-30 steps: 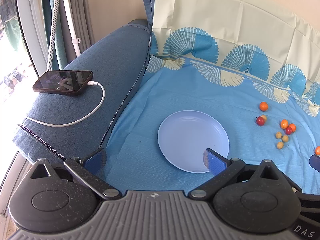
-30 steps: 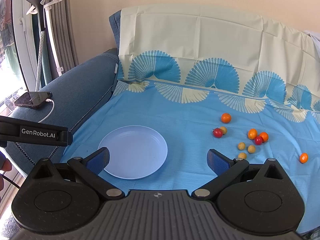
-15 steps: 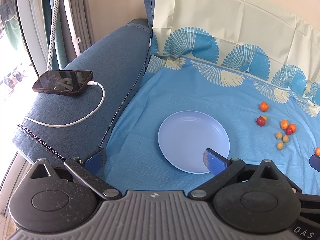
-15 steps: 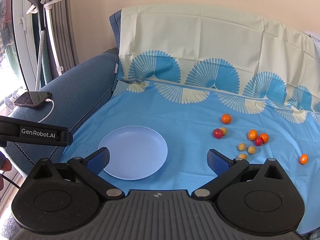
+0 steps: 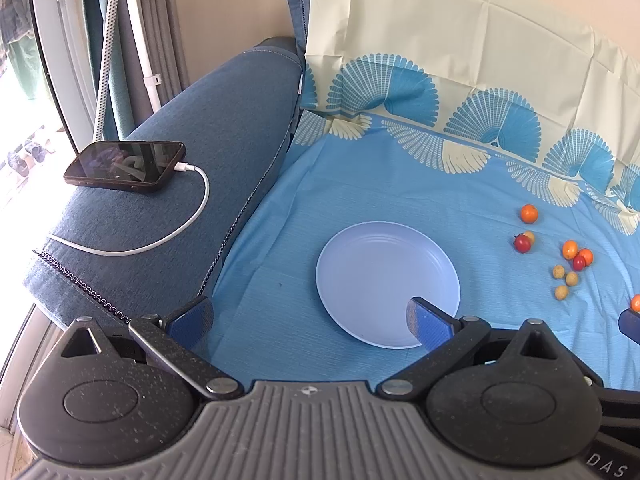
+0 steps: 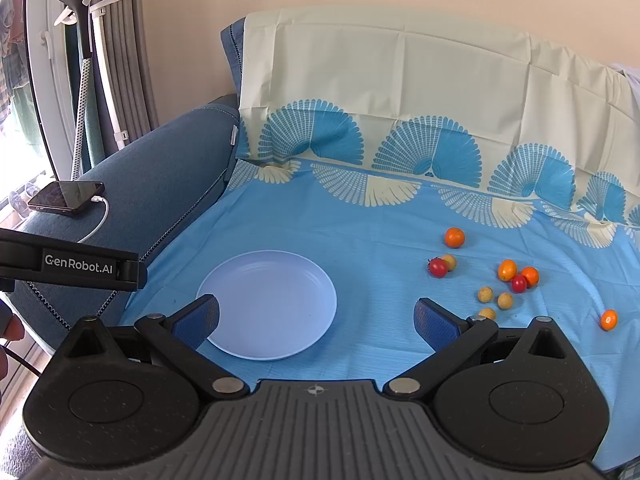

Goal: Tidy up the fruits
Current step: 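Grasp a tan fruit with the left tool while the right tool grasps a tangerine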

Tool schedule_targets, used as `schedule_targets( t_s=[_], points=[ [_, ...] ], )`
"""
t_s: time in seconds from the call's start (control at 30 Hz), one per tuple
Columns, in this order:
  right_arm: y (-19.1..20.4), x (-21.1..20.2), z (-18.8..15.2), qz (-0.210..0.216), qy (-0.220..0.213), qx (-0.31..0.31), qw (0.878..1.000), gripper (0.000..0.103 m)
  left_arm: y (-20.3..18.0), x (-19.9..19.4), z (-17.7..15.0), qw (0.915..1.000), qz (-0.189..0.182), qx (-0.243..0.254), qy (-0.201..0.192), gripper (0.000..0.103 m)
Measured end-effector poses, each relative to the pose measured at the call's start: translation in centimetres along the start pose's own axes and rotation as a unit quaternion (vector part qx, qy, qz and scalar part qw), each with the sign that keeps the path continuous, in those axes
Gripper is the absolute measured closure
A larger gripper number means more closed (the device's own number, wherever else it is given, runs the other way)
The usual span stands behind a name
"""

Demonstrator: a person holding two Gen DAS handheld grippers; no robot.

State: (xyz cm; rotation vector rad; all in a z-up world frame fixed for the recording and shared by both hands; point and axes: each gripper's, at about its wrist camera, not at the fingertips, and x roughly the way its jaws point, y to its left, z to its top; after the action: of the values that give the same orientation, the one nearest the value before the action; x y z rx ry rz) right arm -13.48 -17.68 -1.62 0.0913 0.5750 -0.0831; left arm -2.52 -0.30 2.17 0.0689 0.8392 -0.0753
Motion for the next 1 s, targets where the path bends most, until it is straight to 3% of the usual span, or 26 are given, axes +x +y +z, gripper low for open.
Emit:
schedule_targets(
  t_s=[0.4, 0.67, 0.8, 1.0],
  points=[
    [-1.1, -0.3, -0.2, -0.003, -0.014, 0.015, 1.000, 0.000, -0.8, 0.0, 0.0, 0.9998, -0.012, 0.015, 0.001, 0.000],
    [-3.5, -1.0, -0.2, -0.010, -0.046, 0.041, 0.998, 0.000, -2.6, 0.2, 0.2, 0.9996, -0.017, 0.022, 0.004, 0.000],
    [-5.2, -1.4, -0.3, -0.032, -0.066, 0.054, 0.996, 0.000, -4.2, 0.6, 0.5, 0.9993, -0.019, 0.031, 0.006, 0.000],
    [-10.3, -1.3, -1.3, -0.098, -0.075, 0.086, 0.989, 0.000, -8.6, 1.6, 1.1, 0.9978, -0.034, 0.056, 0.001, 0.000]
  ],
)
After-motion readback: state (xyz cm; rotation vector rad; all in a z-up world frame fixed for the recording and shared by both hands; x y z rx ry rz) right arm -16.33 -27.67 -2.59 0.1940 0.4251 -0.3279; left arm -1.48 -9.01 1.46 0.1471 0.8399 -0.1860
